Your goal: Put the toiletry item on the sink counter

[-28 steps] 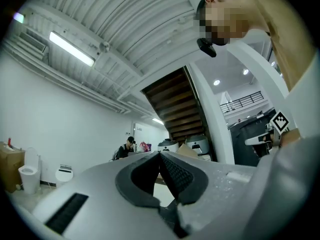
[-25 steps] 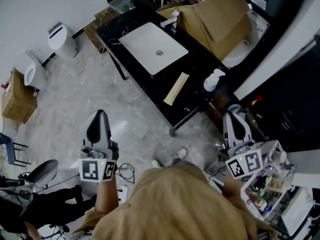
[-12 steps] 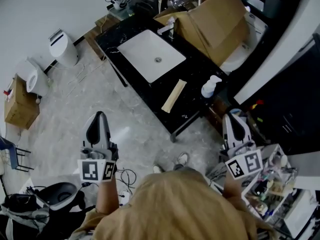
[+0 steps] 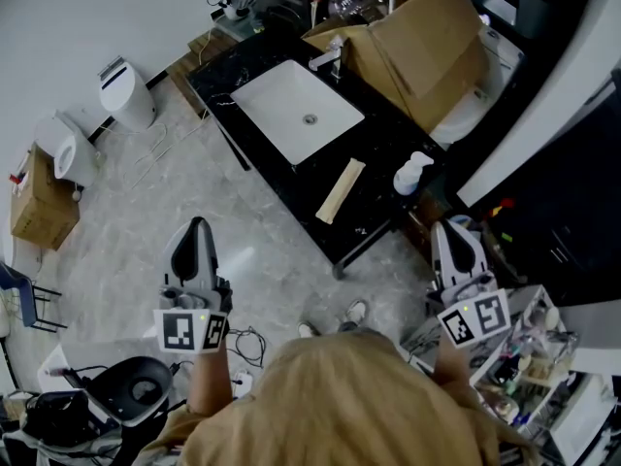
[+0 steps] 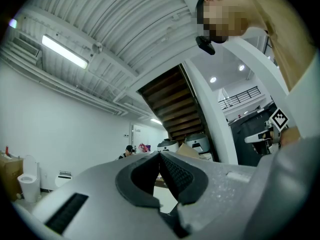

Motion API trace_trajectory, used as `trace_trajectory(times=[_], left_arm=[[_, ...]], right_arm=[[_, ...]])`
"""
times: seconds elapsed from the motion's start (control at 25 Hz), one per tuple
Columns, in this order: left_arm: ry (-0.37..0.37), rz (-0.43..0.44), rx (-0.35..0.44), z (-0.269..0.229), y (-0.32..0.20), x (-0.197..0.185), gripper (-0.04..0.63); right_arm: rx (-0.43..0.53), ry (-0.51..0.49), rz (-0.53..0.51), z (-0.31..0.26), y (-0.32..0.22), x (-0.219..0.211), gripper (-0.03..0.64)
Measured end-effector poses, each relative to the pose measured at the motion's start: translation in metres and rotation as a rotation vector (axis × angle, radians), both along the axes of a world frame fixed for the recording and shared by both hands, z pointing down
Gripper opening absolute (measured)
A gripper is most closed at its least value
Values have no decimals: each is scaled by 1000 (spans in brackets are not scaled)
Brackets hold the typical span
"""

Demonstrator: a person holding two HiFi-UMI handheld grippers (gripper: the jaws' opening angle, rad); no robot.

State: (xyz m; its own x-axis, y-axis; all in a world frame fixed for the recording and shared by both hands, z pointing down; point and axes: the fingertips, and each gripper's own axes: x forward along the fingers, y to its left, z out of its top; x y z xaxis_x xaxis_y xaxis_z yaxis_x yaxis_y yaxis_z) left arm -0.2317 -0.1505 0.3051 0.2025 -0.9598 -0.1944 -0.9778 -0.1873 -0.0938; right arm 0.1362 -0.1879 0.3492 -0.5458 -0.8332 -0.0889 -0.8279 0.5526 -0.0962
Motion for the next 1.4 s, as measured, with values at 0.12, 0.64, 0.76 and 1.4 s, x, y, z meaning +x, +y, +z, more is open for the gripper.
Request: trace_trajectory(times=[0.12, 0.64, 0.76, 1.4], left_arm=[[-3, -2, 3, -2, -2, -2, 5], [0, 17, -3, 0, -16, -8, 5], [2, 25, -3, 1, -19, -8, 5], [1, 61, 11, -2, -26, -14, 5]], right_arm=[[3, -4, -8, -1, -2, -4, 5], [27, 3, -13, -5, -11, -19, 3], [30, -2, -8, -4, -13, -21, 3], [43, -10, 15, -5, -11, -30, 3]])
